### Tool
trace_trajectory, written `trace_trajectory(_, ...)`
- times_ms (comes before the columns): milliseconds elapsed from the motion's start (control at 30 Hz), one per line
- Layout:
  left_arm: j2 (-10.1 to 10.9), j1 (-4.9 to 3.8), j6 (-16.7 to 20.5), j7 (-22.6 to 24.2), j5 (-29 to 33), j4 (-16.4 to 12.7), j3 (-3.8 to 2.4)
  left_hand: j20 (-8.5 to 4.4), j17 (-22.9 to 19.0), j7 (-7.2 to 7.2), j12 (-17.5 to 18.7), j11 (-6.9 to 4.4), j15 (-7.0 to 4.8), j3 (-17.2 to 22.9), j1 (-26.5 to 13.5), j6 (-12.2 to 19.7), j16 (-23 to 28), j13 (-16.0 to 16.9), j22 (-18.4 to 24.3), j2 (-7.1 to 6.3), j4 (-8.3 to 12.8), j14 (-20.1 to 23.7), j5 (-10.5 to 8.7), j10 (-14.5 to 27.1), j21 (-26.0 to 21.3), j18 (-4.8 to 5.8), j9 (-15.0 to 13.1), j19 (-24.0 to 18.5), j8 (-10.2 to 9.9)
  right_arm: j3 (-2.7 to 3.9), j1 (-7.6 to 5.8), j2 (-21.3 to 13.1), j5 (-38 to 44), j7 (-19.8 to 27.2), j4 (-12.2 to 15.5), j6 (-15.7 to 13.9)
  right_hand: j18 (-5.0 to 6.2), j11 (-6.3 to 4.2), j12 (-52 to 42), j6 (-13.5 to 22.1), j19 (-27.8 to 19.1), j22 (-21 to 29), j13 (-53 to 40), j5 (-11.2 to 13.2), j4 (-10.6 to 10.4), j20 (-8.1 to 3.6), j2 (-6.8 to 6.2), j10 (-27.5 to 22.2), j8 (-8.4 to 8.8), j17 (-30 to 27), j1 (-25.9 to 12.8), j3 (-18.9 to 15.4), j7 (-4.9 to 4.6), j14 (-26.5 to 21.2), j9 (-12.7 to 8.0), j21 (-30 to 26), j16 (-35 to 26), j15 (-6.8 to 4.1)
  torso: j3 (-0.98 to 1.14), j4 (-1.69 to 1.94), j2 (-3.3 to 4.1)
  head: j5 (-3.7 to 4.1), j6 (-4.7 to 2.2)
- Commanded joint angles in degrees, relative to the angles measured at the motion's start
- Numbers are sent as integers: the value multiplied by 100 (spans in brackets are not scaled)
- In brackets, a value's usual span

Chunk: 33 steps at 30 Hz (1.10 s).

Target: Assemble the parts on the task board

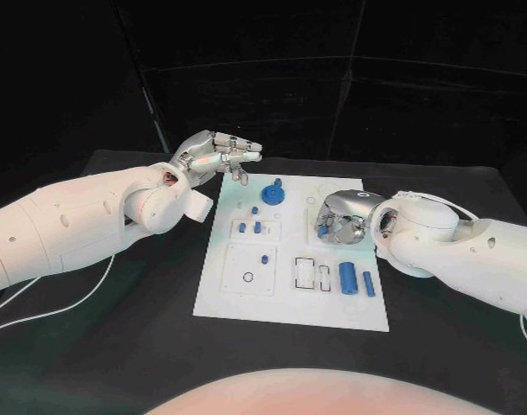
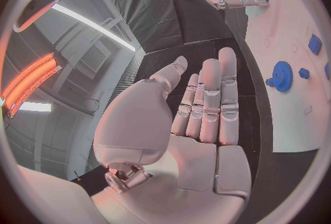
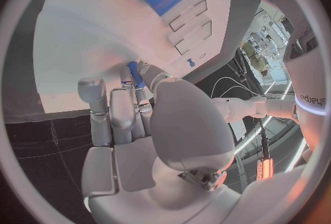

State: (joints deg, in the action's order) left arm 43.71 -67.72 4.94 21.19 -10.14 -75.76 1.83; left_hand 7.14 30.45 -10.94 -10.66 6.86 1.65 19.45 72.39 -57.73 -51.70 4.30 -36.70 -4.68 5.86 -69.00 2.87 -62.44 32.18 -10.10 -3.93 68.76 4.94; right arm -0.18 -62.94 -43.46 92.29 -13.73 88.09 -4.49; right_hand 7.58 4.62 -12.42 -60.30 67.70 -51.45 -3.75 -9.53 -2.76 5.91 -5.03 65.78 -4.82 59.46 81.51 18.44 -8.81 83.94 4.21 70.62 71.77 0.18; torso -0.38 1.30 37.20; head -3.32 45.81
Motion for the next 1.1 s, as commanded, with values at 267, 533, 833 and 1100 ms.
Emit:
trace_trajectory(267,6,-9,-78,1,26,-2,-4,22,-6,-11,-42,-3,14,-15,-10,24,-14,-6,7,72,-20,37,-5,35,-19,-30,5,-20,35,-1,18,-123,-58,313,187,-820,-26,-63,39,-247,126,-153,-21,64,8,-18,40,289,-86,102,59,173,53,145,23,118,115,-77,4,-6,-3,-5,4)
trace_trajectory(533,0,-9,-81,-2,26,8,-3,22,-6,-11,-42,-3,14,-15,-10,24,-14,-6,7,72,-20,37,-5,35,-19,-30,5,-20,35,3,16,-336,-359,404,397,-1122,-26,-73,50,-266,127,-157,-21,72,17,-25,43,311,-89,102,69,200,60,145,23,123,120,-84,2,-1,-7,5,-9)
trace_trajectory(833,0,-8,-81,-3,26,17,-3,22,-6,-11,-42,-3,14,-15,-10,24,-14,-6,7,72,-20,37,-5,35,-19,-30,5,-20,35,10,13,-508,-870,552,749,-1293,-29,-75,65,-272,135,-173,-20,62,35,-32,37,321,-86,110,87,228,60,145,21,134,129,-89,-2,-2,-5,-9,-26)
trace_trajectory(1100,-33,-8,-90,3,26,20,-3,23,-9,-12,-48,-2,15,-16,-10,27,-18,-6,11,85,-27,41,-5,40,-23,-31,5,-19,39,8,18,23,-1168,836,808,-1223,-26,-63,108,-256,116,-148,-12,42,55,-35,29,308,-66,93,97,273,45,140,11,126,126,-85,0,21,0,-31,-23)
